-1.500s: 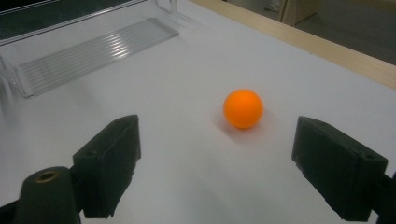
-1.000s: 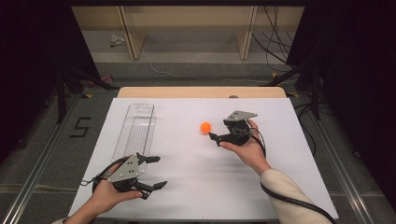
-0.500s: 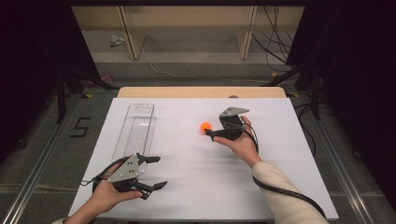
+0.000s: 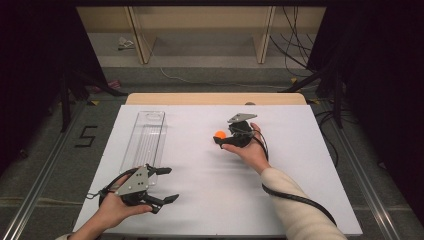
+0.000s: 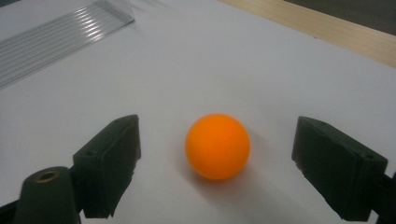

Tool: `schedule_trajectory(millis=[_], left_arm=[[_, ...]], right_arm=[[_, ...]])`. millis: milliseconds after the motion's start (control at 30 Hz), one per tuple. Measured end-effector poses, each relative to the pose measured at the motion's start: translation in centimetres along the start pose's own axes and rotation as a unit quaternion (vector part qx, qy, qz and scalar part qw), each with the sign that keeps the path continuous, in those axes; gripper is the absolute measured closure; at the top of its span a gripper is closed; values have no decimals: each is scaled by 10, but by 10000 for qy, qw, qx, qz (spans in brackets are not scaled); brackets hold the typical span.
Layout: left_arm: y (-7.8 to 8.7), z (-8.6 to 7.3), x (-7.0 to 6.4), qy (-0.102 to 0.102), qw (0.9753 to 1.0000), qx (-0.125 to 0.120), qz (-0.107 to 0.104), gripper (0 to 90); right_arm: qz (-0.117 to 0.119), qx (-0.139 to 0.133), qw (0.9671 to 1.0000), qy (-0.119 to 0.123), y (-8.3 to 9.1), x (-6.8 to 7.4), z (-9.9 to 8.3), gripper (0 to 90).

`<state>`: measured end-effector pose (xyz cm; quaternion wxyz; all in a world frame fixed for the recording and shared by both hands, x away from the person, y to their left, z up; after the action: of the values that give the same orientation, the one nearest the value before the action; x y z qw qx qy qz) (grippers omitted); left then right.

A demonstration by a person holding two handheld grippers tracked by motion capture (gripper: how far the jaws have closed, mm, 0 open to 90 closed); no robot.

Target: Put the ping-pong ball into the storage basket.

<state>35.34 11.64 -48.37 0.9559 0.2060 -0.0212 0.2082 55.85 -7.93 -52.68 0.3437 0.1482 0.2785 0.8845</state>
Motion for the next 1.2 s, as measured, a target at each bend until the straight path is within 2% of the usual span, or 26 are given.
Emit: schedule_trajectory(millis=[267,667,833,900,933,1033,1200], left_arm=[[0,0,0,-13,10000,1,-8,192],[0,0,-1,-11,10000,3,-12,192],[0,0,-1,-13,10000,10,-17,192],[0,-1,-1,-15,10000,13,-18,192],[0,0,-1,-21,10000,11,-28,191],[0,-1,-1,-12,10000,10,-21,192],[0,-1,-1,-16,10000,19,-32,192]], right_arm=[[-20,123,9999,16,-16,-1,-1,165],[-85,240,9997,0,-26,-5,-5,186],[-86,303,9995,46,-29,-6,-7,281],[-89,319,9994,55,-29,-5,-7,288],[-67,320,9994,76,-30,-5,-8,329],[-71,330,9994,84,-31,-5,-8,362],[-69,360,9993,109,-32,-4,-9,476]])
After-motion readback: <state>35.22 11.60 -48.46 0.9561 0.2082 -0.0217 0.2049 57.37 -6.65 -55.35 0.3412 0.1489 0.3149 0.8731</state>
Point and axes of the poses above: each handheld gripper's, and its own axes: y roughly backward along the jaws, z roughly out of its top, x roughly to its left, the point moved 9 cm from there along -y, roughly forward along the jaws, and after that the axes turned 2 degrees about z, right-handed, at the moved point
